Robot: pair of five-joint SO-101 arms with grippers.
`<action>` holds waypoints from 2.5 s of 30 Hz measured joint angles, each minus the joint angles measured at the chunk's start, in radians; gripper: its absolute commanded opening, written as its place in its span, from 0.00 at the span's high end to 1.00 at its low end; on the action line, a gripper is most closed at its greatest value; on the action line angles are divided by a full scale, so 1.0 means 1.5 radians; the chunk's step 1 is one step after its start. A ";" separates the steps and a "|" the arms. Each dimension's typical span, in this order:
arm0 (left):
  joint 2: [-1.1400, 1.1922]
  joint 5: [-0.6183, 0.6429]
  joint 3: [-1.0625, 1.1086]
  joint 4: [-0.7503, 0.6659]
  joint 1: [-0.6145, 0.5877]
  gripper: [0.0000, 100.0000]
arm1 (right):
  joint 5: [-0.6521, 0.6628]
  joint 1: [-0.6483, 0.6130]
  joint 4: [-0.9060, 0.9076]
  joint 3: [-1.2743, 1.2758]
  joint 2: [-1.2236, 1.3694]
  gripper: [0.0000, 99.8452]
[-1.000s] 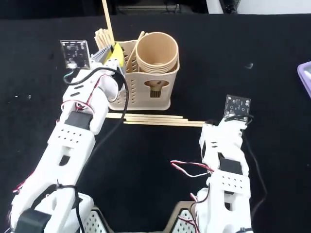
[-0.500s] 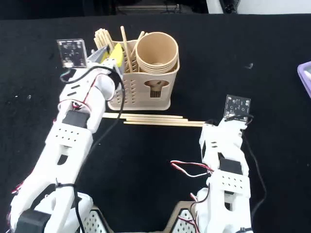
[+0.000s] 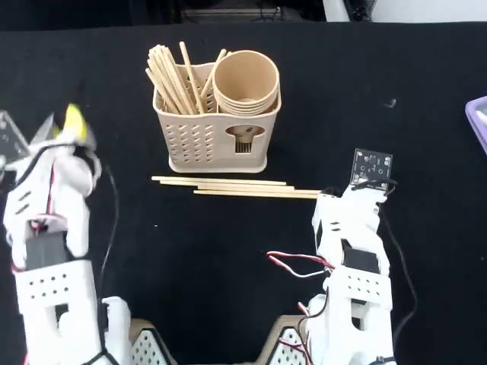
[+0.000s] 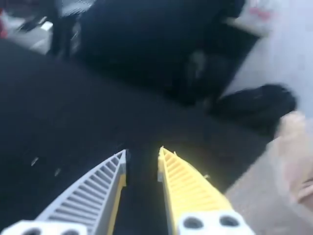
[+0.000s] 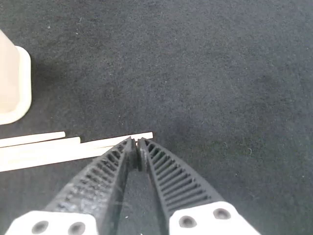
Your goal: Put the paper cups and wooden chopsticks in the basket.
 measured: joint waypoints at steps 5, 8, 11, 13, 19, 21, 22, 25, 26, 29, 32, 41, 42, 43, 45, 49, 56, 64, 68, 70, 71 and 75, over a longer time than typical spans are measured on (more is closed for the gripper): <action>-0.043 0.002 0.176 0.027 -0.079 0.88 | 0.000 0.000 0.000 0.000 0.000 0.99; -0.051 0.001 0.242 0.027 -0.080 0.88 | 0.000 0.000 0.000 0.000 0.000 0.99; -0.056 0.001 0.281 0.027 -0.070 0.88 | 0.000 0.000 0.000 0.000 0.000 0.99; -0.056 0.001 0.299 0.027 -0.058 0.88 | 0.000 0.000 0.000 0.000 0.000 0.99; -0.056 0.001 0.372 -0.038 -0.007 0.88 | 0.000 0.000 0.000 0.000 0.000 0.99; -0.056 0.000 0.381 -0.056 0.010 0.88 | 0.000 0.000 0.000 0.000 0.000 0.99; -0.056 -0.004 0.381 -0.059 0.014 0.88 | 0.000 0.000 0.000 0.000 0.000 0.99; -0.056 -0.039 0.381 -0.063 0.026 0.88 | 0.000 0.000 0.000 0.000 0.000 0.99; -0.056 -0.049 0.381 -0.063 0.027 0.88 | 0.000 0.000 0.002 0.000 0.000 0.99; -0.056 -0.063 0.381 -0.063 0.026 0.88 | 0.000 0.000 0.048 -0.012 0.000 0.99; -0.056 -0.064 0.381 -0.063 0.026 0.88 | 0.000 0.000 0.125 -0.064 0.000 0.99; -0.056 -0.069 0.374 0.002 0.026 0.88 | 0.001 0.000 0.232 -0.188 0.000 0.98; -0.056 -0.069 0.374 0.003 0.026 0.88 | 0.004 0.000 0.234 -0.196 0.000 0.98; -0.056 -0.069 0.374 0.003 0.026 0.88 | 0.013 0.000 0.235 -0.204 0.000 0.98; -0.042 -0.069 0.374 0.005 0.026 0.88 | 0.030 0.000 0.251 -0.218 0.000 0.98; 0.029 -0.070 0.338 0.005 0.039 0.88 | 0.044 0.000 0.298 -0.247 0.000 0.98; 0.257 -0.071 0.220 0.005 0.048 0.88 | 0.048 -0.018 0.317 -0.252 0.000 0.98; 0.414 -0.071 0.139 0.005 0.048 0.88 | 0.048 -0.018 0.317 -0.319 0.086 0.98; 0.414 -0.071 0.137 0.005 0.048 0.88 | 0.048 -0.018 0.317 -0.372 0.229 0.99; 0.414 -0.071 0.137 0.005 0.048 0.88 | 0.048 -0.018 0.317 -0.390 0.306 0.99; 0.414 -0.071 0.137 0.005 0.048 0.88 | 0.048 -0.018 0.316 -0.395 0.341 0.99; 0.414 -0.071 0.137 0.005 0.048 0.88 | 0.053 -0.018 0.255 -0.396 0.453 0.99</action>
